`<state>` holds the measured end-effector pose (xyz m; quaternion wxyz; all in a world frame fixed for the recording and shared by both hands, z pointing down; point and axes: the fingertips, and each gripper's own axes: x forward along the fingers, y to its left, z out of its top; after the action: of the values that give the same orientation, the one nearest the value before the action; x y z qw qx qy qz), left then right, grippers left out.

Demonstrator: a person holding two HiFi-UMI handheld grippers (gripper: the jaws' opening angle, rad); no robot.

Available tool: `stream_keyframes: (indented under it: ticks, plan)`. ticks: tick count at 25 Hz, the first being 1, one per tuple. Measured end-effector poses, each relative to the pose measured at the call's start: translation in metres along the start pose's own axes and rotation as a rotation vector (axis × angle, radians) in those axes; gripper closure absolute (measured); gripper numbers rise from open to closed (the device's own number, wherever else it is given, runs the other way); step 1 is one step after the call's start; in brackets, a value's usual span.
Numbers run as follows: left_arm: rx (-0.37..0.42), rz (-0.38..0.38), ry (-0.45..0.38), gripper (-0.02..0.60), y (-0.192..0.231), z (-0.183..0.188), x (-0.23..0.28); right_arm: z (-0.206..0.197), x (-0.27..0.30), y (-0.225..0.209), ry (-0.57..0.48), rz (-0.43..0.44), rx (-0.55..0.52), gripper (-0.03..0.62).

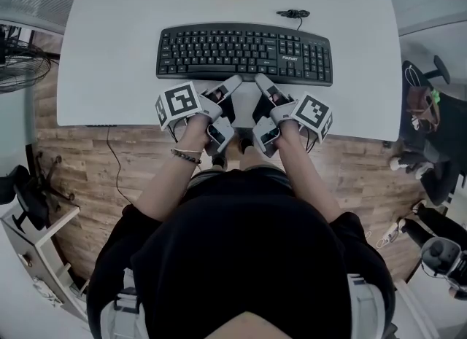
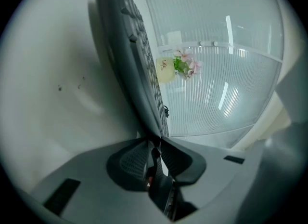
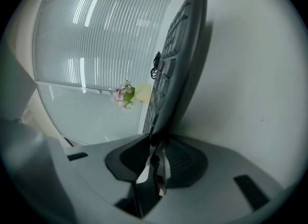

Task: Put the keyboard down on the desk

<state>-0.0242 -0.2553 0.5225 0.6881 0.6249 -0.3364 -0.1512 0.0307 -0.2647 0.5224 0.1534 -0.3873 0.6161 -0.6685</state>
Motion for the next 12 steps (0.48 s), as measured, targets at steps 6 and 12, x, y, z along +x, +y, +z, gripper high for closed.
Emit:
stream_keyframes:
  ticks: [6, 12]
  plan:
    - [0.009, 0.014, 0.016, 0.503, 0.001, 0.000, 0.000, -0.007, 0.000, 0.002, 0.086, -0.022, -0.065, 0.490]
    - [0.007, 0.060, 0.021, 0.503, 0.005, 0.000, 0.002, -0.017, -0.003, -0.004, 0.132, -0.029, -0.083, 0.572]
